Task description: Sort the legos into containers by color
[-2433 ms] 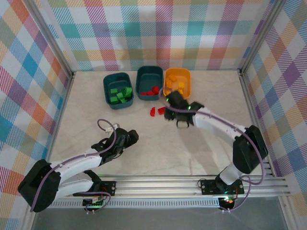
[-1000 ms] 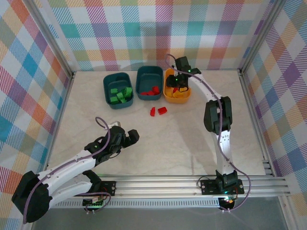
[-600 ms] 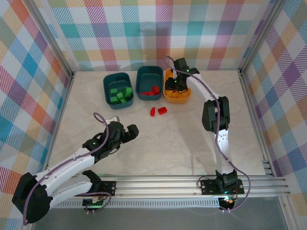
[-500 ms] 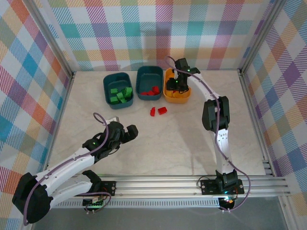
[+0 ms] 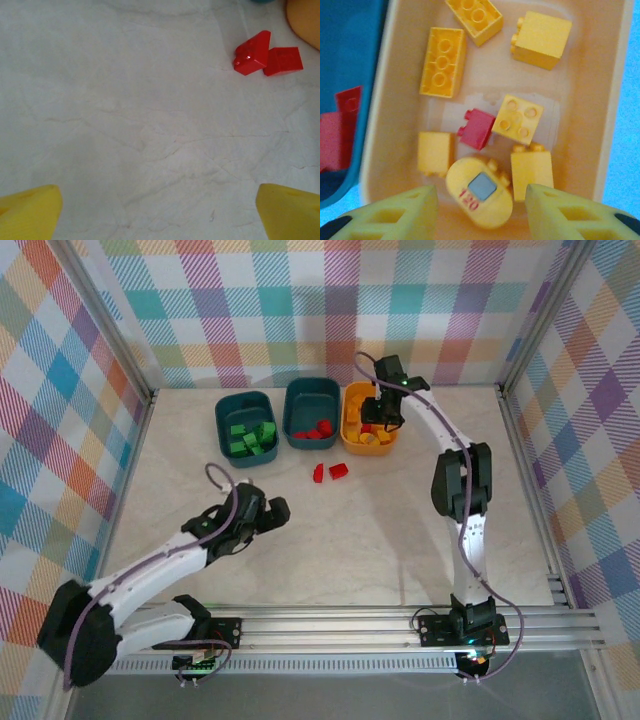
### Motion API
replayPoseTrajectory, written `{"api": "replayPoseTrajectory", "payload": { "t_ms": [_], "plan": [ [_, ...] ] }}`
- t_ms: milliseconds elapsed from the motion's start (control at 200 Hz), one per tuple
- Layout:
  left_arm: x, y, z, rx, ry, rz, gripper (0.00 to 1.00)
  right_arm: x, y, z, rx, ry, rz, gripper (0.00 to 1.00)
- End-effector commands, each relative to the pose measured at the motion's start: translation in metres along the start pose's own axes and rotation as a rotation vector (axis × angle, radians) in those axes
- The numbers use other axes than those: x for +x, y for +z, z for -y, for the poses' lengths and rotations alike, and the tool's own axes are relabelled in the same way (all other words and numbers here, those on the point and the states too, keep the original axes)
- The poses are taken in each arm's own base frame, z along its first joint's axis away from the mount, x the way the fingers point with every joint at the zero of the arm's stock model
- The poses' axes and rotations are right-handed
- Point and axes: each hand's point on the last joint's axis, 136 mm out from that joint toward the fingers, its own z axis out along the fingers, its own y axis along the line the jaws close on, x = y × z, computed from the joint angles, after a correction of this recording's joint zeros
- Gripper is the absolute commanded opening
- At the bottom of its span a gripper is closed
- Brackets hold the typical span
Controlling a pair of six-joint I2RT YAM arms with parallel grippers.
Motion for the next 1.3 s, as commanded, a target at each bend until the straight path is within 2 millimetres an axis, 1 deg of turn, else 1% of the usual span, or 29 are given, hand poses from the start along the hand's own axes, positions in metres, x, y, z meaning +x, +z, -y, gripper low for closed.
{"api": "replayPoseTrajectory", "payload": {
  "t_ms": [0,55,75,80,85,140,215,230,265,330,395,410,450,565,615,655,740,815,930,1015,1055,1160,1245,1295],
  "plan": [
    [-0.023,0.020,0.031,0.005,0.125,-0.009,0.94,0.005,-0.039,-0.032,-0.039,-0.032,0.088,0.50],
    [-0.029,0.038,0.048,0.004,0.179,-0.038,0.90,0.022,-0.042,-0.032,-0.062,0.010,0.094,0.50],
    [-0.031,0.045,0.054,0.008,0.200,-0.047,0.89,0.030,-0.039,-0.030,-0.068,0.029,0.085,0.50],
    [-0.032,0.046,0.056,0.010,0.206,-0.050,0.89,0.029,-0.043,-0.030,-0.071,0.029,0.095,0.50],
    [-0.032,0.048,0.058,0.012,0.211,-0.052,0.89,0.032,-0.041,-0.030,-0.072,0.035,0.090,0.50],
    [-0.037,0.065,0.074,0.021,0.255,-0.071,0.87,0.045,-0.048,-0.028,-0.090,0.067,0.095,0.50],
    [-0.047,0.086,0.090,0.017,0.291,-0.078,0.85,0.071,-0.052,-0.026,-0.122,0.094,0.068,0.50],
    [-0.048,0.091,0.092,0.006,0.295,-0.080,0.85,0.073,-0.055,-0.027,-0.129,0.100,0.070,0.51],
    [-0.052,0.102,0.094,-0.016,0.311,-0.082,0.83,0.087,-0.058,-0.024,-0.133,0.111,0.054,0.51],
    [-0.058,0.119,0.096,-0.063,0.328,-0.088,0.79,0.106,-0.066,-0.020,-0.144,0.124,0.046,0.52],
    [-0.057,0.138,0.097,-0.098,0.353,-0.104,0.73,0.124,-0.076,-0.014,-0.148,0.134,0.043,0.53],
    [-0.061,0.139,0.098,-0.103,0.355,-0.099,0.72,0.127,-0.077,-0.013,-0.148,0.136,0.043,0.53],
    [-0.060,0.149,0.097,-0.121,0.365,-0.105,0.71,0.137,-0.083,-0.011,-0.152,0.136,0.041,0.53],
    [-0.060,0.169,0.106,-0.104,0.397,-0.120,0.69,0.162,-0.095,-0.002,-0.144,0.132,0.026,0.54],
    [-0.060,0.176,0.107,-0.115,0.405,-0.128,0.63,0.169,-0.102,0.001,-0.145,0.131,0.030,0.54],
    [-0.061,0.180,0.103,-0.143,0.407,-0.132,0.57,0.174,-0.106,0.003,-0.143,0.133,0.034,0.54],
    [-0.062,0.182,0.100,-0.160,0.398,-0.130,0.45,0.181,-0.115,0.006,-0.145,0.136,0.044,0.55],
    [-0.062,0.182,0.100,-0.155,0.396,-0.128,0.41,0.183,-0.118,0.007,-0.148,0.137,0.054,0.56],
    [-0.058,0.183,0.100,-0.146,0.410,-0.145,0.35,0.182,-0.119,0.006,-0.154,0.139,0.057,0.56],
    [-0.057,0.181,0.101,-0.138,0.412,-0.150,0.26,0.181,-0.118,0.003,-0.170,0.149,0.060,0.56],
    [-0.060,0.176,0.102,-0.134,0.411,-0.144,0.23,0.179,-0.117,0.001,-0.180,0.155,0.064,0.56],
    [-0.080,0.153,0.117,-0.091,0.404,-0.089,0.19,0.175,-0.112,-0.005,-0.206,0.178,0.063,0.55],
    [-0.106,0.131,0.132,-0.052,0.397,-0.028,0.18,0.171,-0.105,-0.006,-0.207,0.216,0.072,0.55],
    [-0.125,0.121,0.138,-0.038,0.382,0.006,0.18,0.167,-0.101,-0.001,-0.185,0.278,0.100,0.59]
  ]
}}
